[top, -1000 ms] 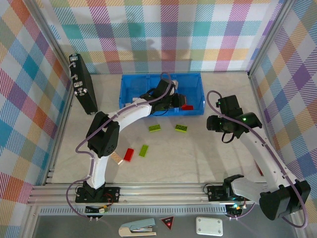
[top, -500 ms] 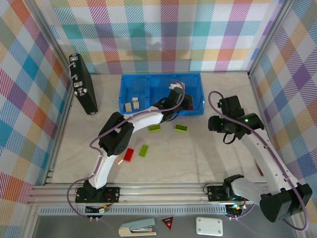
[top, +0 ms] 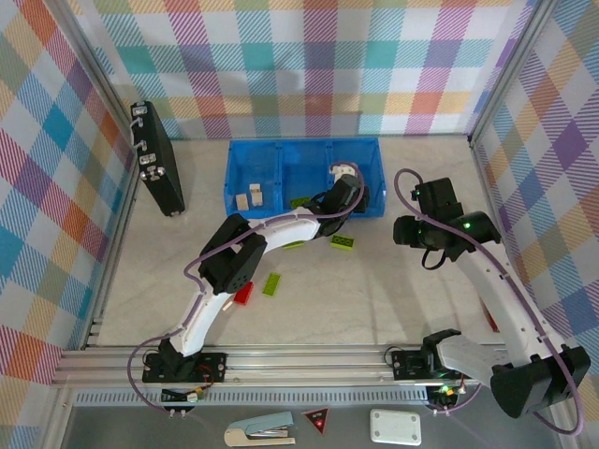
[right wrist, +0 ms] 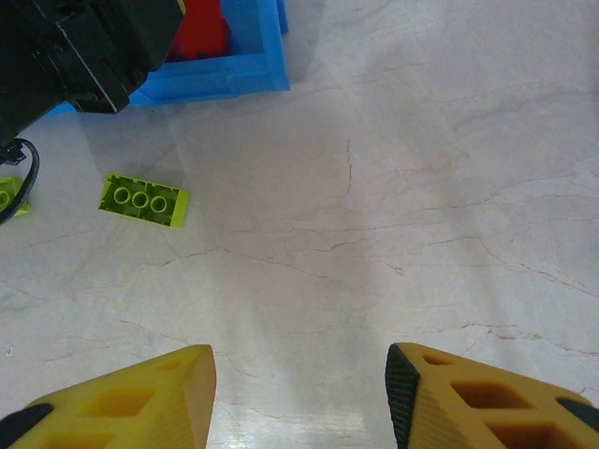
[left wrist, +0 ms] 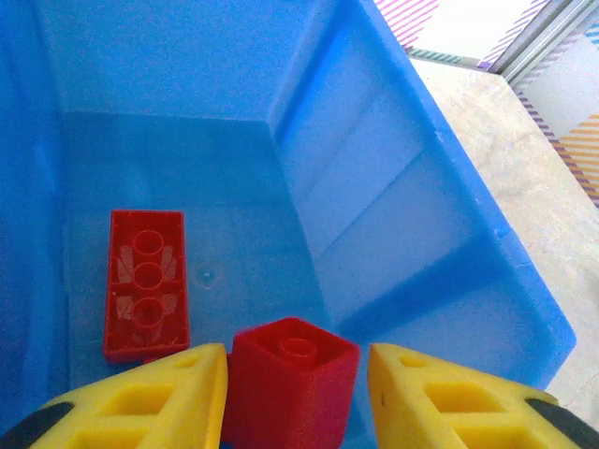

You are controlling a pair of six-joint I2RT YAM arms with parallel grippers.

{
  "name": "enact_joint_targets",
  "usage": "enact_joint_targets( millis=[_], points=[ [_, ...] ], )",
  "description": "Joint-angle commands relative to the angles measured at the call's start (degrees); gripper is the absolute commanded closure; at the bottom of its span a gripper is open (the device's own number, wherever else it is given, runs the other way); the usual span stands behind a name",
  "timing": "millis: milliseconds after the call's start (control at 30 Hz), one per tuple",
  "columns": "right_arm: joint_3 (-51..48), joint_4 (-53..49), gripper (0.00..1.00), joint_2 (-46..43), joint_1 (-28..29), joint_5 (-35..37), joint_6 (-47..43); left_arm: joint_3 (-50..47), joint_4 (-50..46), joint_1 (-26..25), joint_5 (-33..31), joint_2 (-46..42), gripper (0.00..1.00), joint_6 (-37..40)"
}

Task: Sort the legos into containers by color
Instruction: Place the lego in the container, then pick up the lego from the center of the table.

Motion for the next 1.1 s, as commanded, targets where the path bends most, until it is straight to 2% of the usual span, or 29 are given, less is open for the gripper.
enact_joint_targets(
  millis=[0, 133, 267, 533, 667, 800, 900, 1067],
  points=[
    [1.5, -0.9, 0.47, -0.5, 0.3, -0.6, -0.4, 2.3, 1.0, -0.6, -0.7, -0.4, 0.55, 1.7],
    [0.8, 0.3, 0.43, -0.3, 0.4, -1.8, -0.4, 1.6, 0.7, -0.6, 0.9, -2.9, 0.54, 3.4],
    [-0.5, 2.6, 0.32, -0.1, 0.4, -4.0, -0.1, -0.5, -0.3, -0.6, 2.5, -6.5, 0.54, 5.4],
    [-2.3, 5.9, 0.0, 2.0, 0.4, -6.6, 0.9, -7.8, -2.8, -0.6, 4.2, -15.7, 0.53, 9.5],
    [-4.6, 9.2, 0.01, 1.1, 0.4, -7.3, 1.8, -11.8, -5.1, -0.6, 3.8, -20.7, 0.52, 13.1],
    [-6.0, 11.1, 0.01, 1.7, 0.3, -8.6, 1.8, -16.0, -7.7, -0.6, 0.6, -25.9, 0.5, 16.1],
    [-6.4, 12.3, 0.01, 3.3, 0.4, -11.0, 1.8, -18.5, -10.2, -0.7, -0.9, -29.6, 0.45, 18.7],
    [-6.7, 13.3, 0.01, 6.0, 0.3, -11.1, 4.7, -21.9, -16.5, -0.6, -4.5, -35.2, 0.38, 21.8]
  ],
)
